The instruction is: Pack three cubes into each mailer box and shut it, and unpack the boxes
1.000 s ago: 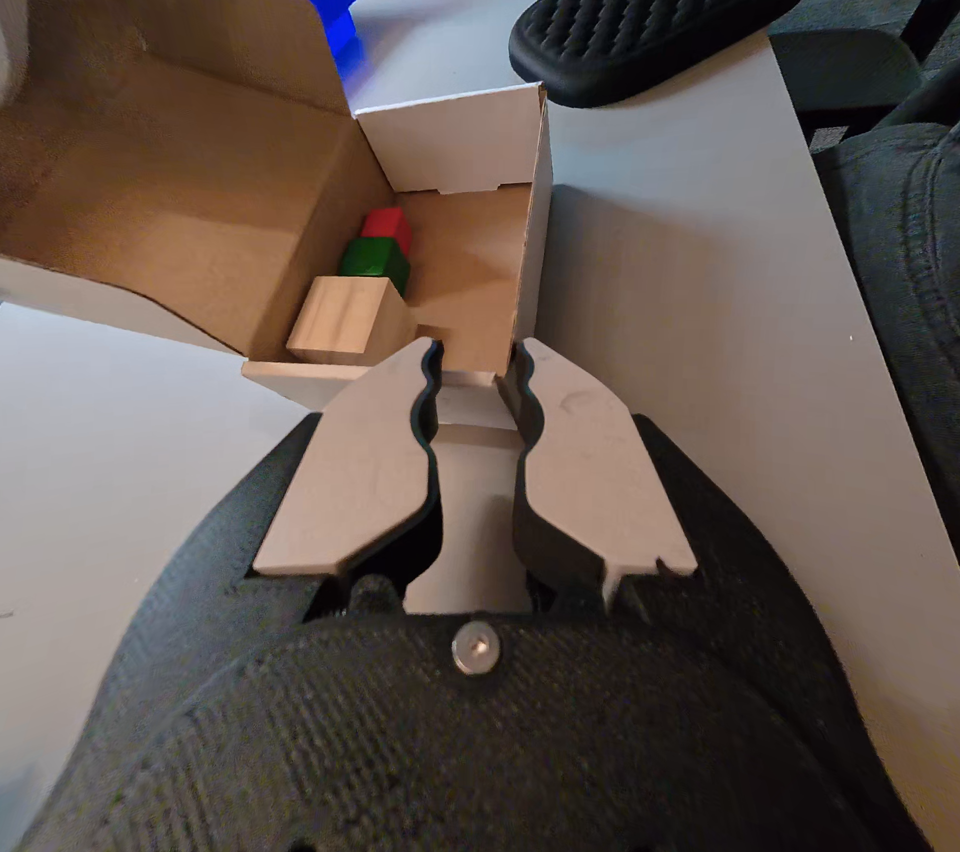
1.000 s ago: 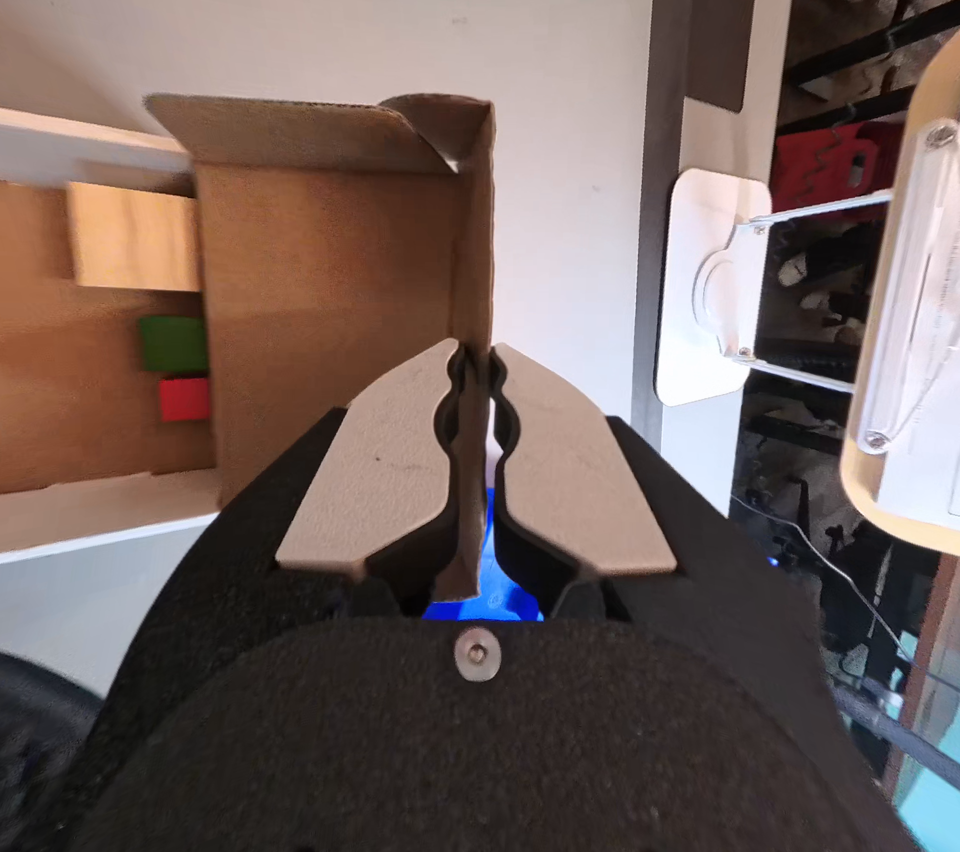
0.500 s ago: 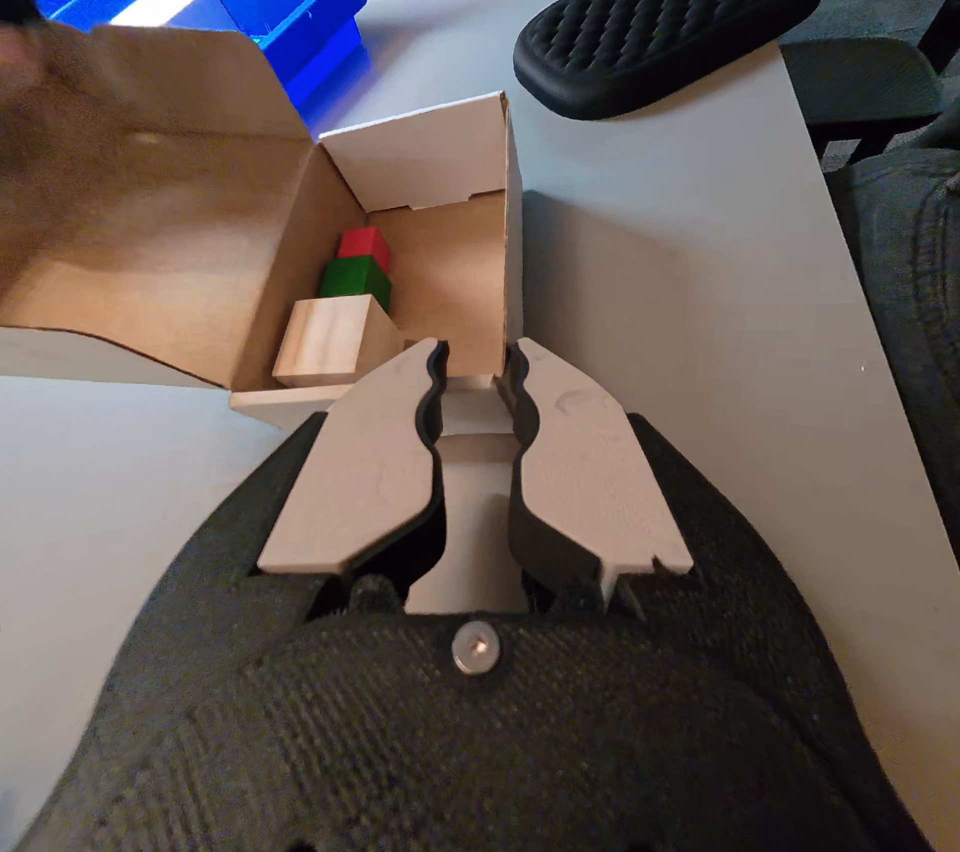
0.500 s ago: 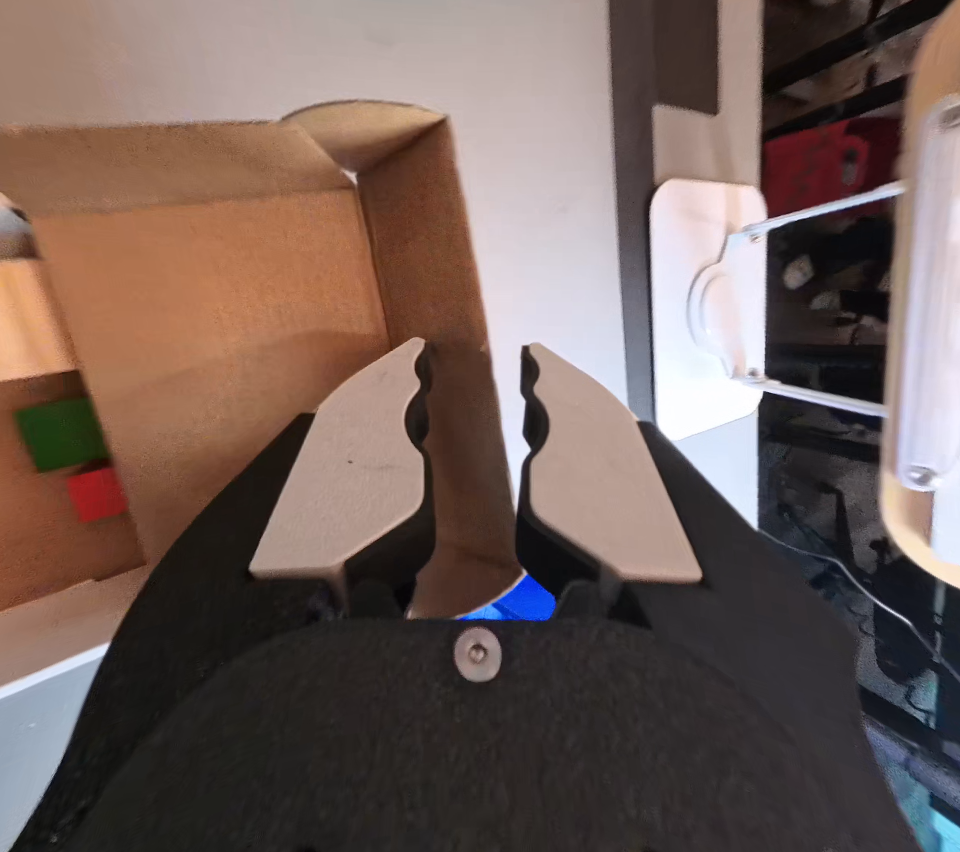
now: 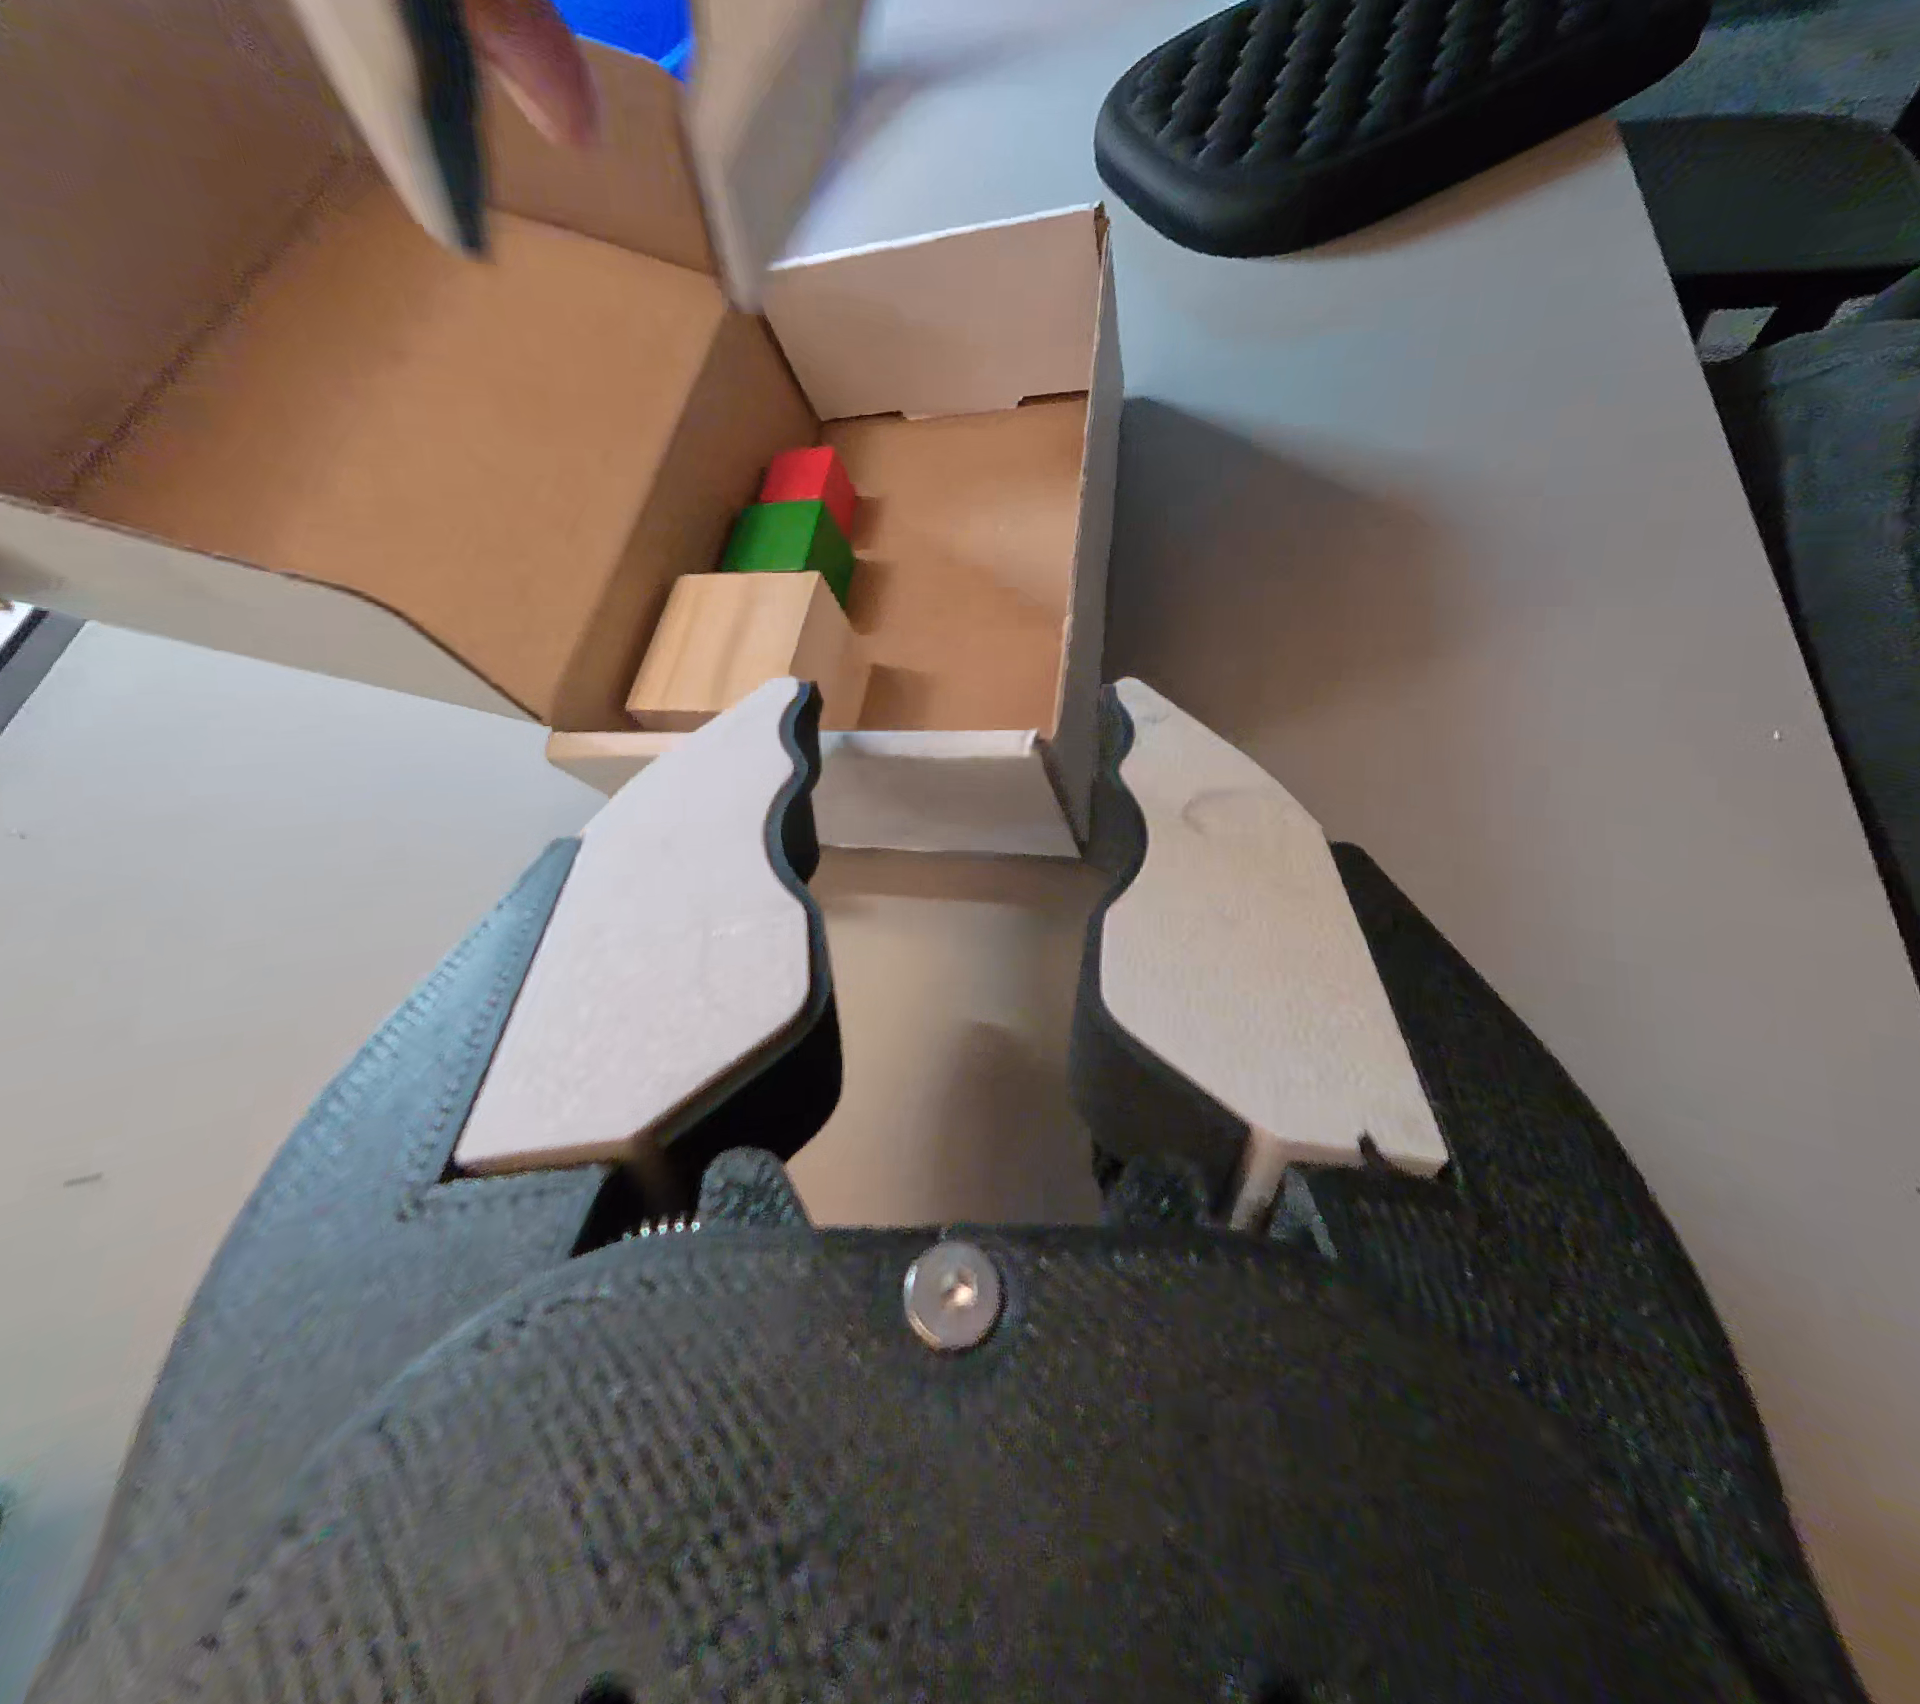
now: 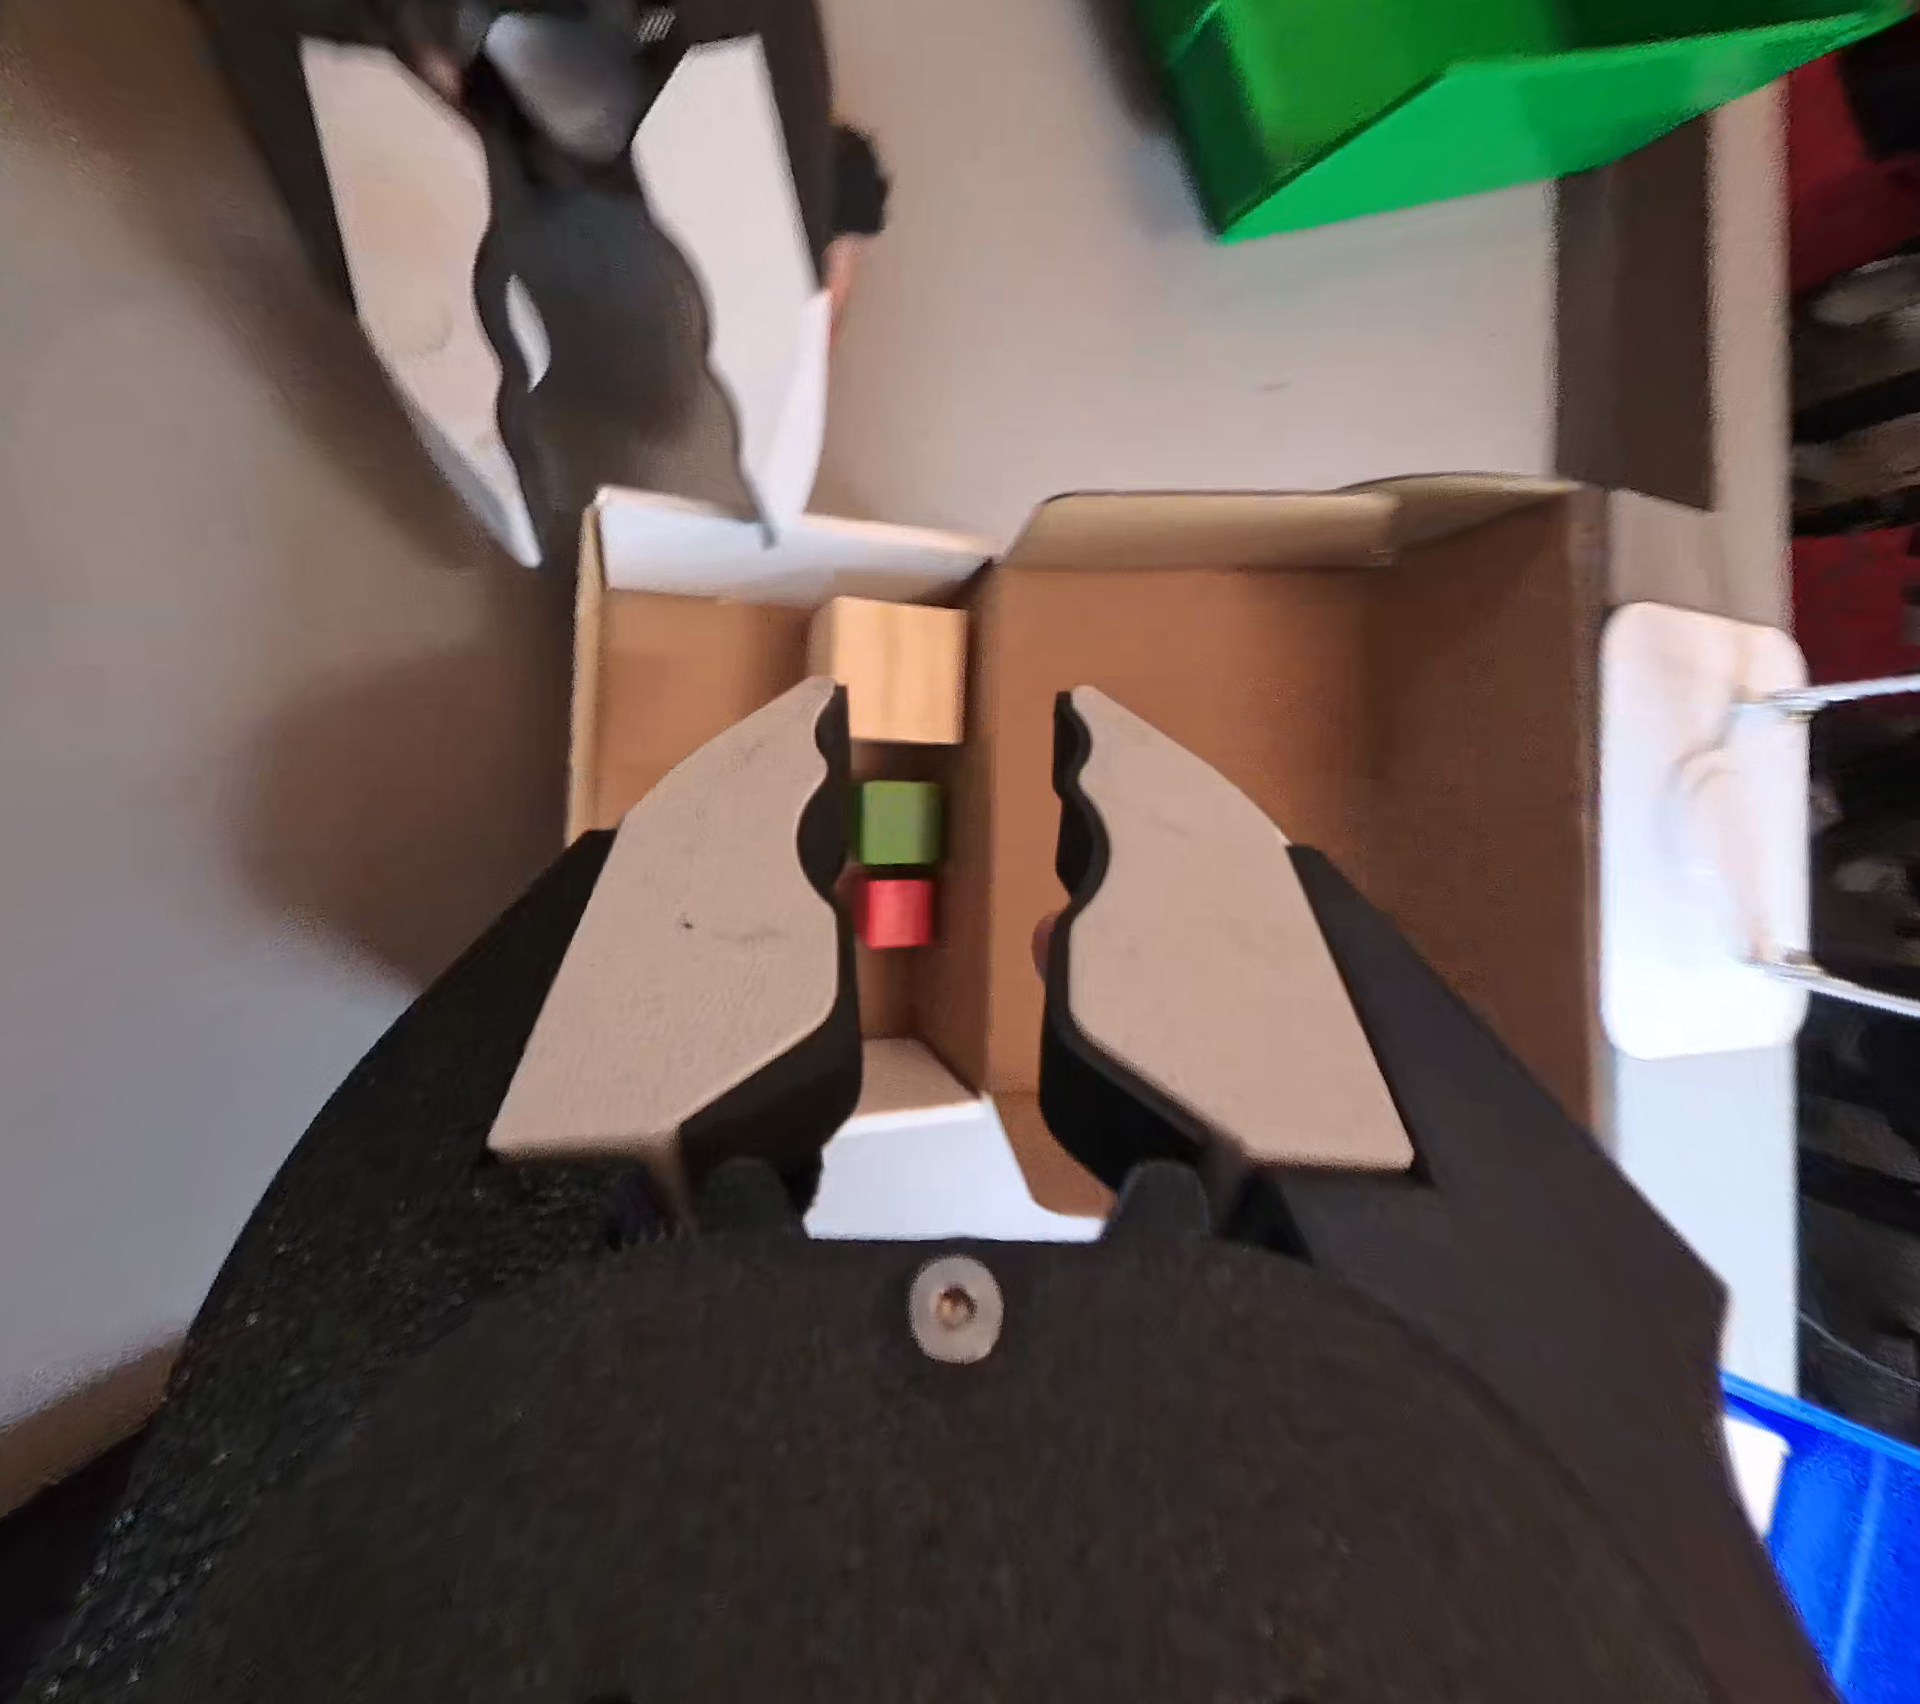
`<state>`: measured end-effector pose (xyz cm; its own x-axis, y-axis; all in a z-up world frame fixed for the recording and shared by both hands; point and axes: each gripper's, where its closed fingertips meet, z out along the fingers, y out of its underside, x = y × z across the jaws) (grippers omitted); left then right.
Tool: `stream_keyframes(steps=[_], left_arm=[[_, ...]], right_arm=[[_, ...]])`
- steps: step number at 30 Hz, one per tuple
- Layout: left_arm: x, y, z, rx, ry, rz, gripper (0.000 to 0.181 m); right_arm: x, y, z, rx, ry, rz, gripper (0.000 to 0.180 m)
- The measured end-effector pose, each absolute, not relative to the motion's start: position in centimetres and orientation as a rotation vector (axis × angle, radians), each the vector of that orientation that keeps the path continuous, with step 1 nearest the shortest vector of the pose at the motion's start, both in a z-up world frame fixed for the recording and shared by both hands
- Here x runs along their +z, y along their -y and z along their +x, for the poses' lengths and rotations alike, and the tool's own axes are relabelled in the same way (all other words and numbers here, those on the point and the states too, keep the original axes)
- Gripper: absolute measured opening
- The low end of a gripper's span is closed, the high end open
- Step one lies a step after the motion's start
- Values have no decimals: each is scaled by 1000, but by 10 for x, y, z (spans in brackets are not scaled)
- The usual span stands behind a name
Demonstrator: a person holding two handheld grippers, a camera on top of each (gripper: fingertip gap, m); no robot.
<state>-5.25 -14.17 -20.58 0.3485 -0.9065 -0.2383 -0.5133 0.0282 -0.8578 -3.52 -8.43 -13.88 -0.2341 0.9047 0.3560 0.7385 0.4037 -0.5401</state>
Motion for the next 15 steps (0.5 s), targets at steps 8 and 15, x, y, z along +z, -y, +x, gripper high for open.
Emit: stream_keyframes(steps=[8, 15], left_arm=[[-211, 141, -54, -514, -1291, -1656, 46], [-212, 144, -51, -502, -1312, -1645, 45]], right_arm=[[-213, 82, -52, 256, 2144, -1501, 39], [-225, 83, -48, 181, 2194, -1414, 30]])
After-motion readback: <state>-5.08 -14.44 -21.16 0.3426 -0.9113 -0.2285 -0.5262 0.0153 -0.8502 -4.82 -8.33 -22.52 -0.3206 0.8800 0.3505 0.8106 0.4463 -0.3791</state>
